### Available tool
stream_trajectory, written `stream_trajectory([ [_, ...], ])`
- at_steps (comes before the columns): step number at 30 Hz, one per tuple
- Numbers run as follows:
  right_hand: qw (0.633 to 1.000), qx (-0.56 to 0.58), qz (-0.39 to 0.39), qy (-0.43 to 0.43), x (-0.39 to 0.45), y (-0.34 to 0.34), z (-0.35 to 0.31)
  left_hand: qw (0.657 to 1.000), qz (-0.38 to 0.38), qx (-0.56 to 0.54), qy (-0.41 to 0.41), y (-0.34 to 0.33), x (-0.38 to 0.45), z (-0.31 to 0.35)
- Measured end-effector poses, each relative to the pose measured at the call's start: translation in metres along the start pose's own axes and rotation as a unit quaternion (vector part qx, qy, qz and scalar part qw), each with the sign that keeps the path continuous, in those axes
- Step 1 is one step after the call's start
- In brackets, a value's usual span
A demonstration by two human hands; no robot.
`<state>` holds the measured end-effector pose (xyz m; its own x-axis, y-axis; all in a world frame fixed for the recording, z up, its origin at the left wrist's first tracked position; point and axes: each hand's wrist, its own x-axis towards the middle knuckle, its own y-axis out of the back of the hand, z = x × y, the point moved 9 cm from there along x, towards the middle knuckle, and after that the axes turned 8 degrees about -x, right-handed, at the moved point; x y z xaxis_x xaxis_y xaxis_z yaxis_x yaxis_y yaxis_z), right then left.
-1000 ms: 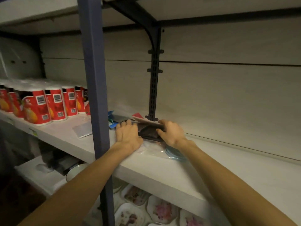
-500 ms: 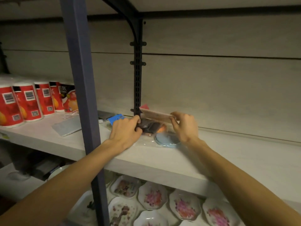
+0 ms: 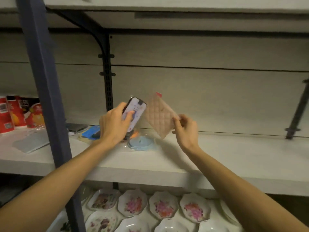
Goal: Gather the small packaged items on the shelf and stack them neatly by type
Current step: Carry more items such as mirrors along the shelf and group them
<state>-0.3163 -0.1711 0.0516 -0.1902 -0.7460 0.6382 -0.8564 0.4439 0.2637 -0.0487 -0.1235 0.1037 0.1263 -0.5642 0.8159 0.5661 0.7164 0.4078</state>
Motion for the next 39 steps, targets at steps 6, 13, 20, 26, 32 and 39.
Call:
stream_trajectory([
  [6, 0.997, -0.043, 0.062, 0.015, -0.015, 0.130, 0.000, 0.972, 0.008, -0.206, 0.112, -0.039, -0.011, 0.076],
  [13, 0.981, -0.102, 0.157, 0.058, -0.062, 0.329, 0.006, 0.926, -0.036, -0.344, 0.152, -0.120, -0.065, 0.223],
  [20, 0.945, -0.161, 0.284, 0.012, -0.131, 0.520, 0.067, 0.900, -0.135, -0.404, 0.095, -0.204, -0.148, 0.390],
  [26, 0.910, -0.199, 0.361, -0.041, -0.178, 0.648, 0.104, 0.877, -0.224, -0.424, 0.035, -0.269, -0.200, 0.529],
  [32, 0.898, -0.214, 0.372, -0.100, -0.191, 0.727, 0.158, 0.829, -0.335, -0.446, 0.049, -0.344, -0.241, 0.637],
  [39, 0.881, -0.221, 0.396, -0.135, -0.164, 0.826, 0.230, 0.753, -0.428, -0.466, 0.181, -0.469, -0.258, 0.727],
])
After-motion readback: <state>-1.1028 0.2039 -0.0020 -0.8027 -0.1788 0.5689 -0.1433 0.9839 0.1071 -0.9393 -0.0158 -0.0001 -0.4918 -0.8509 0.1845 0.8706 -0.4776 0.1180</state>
